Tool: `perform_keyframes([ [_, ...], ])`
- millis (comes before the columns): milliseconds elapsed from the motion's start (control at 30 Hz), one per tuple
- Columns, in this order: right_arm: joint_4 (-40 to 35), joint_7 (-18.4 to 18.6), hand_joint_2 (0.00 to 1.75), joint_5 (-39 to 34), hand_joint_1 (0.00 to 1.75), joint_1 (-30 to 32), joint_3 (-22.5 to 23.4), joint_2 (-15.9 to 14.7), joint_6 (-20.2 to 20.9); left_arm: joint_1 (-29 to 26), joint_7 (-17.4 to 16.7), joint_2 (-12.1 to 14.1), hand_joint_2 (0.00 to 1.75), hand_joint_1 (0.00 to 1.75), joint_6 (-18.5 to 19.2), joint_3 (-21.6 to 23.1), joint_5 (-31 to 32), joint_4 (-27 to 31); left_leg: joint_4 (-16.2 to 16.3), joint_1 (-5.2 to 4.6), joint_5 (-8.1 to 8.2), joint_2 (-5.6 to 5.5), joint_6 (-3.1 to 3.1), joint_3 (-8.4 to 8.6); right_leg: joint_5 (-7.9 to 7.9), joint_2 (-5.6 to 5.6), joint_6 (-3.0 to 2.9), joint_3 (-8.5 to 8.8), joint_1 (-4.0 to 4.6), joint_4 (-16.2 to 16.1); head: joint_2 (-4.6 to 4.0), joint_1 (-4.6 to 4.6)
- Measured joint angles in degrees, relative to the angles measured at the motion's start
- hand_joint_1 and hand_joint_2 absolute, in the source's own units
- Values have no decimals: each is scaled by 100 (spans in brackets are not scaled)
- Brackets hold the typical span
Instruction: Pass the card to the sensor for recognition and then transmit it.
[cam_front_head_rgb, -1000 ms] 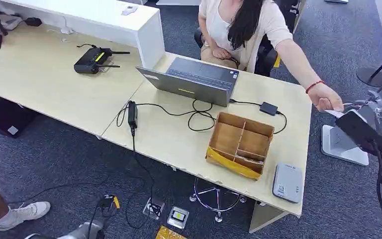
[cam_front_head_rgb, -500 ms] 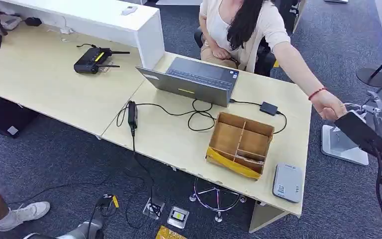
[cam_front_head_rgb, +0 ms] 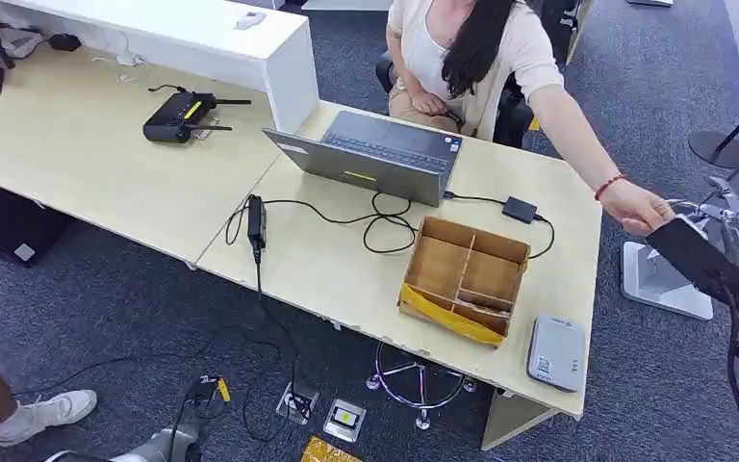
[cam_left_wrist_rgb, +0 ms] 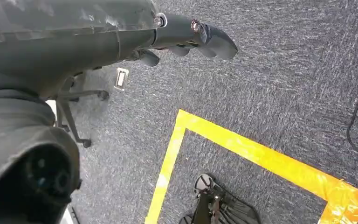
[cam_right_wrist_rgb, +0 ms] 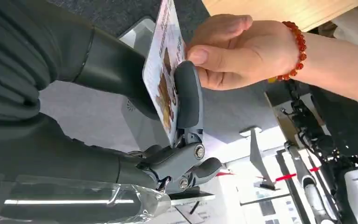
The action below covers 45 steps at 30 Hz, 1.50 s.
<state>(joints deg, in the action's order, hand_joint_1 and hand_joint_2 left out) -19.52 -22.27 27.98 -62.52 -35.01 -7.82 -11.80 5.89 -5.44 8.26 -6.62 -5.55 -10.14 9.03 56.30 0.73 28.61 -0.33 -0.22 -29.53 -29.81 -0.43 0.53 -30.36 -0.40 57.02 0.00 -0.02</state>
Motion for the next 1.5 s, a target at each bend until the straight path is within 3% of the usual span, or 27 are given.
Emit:
perform_keyframes([
  [1033, 2, -90, 175, -247, 175, 449, 37, -267, 105, 1, 0, 0, 0, 0, -9, 20, -70, 0, 1, 0, 1, 2, 0, 0, 0, 2, 0, -1, 0, -1, 0, 0],
  [1500, 2, -188, 175, -369, 175, 1244, 39, -262, 168, 2, -85, -2, 0, 0, -103, 20, -129, 0, 1, 0, 1, 1, 0, -2, 0, 1, 0, 0, 0, -1, 0, 0],
])
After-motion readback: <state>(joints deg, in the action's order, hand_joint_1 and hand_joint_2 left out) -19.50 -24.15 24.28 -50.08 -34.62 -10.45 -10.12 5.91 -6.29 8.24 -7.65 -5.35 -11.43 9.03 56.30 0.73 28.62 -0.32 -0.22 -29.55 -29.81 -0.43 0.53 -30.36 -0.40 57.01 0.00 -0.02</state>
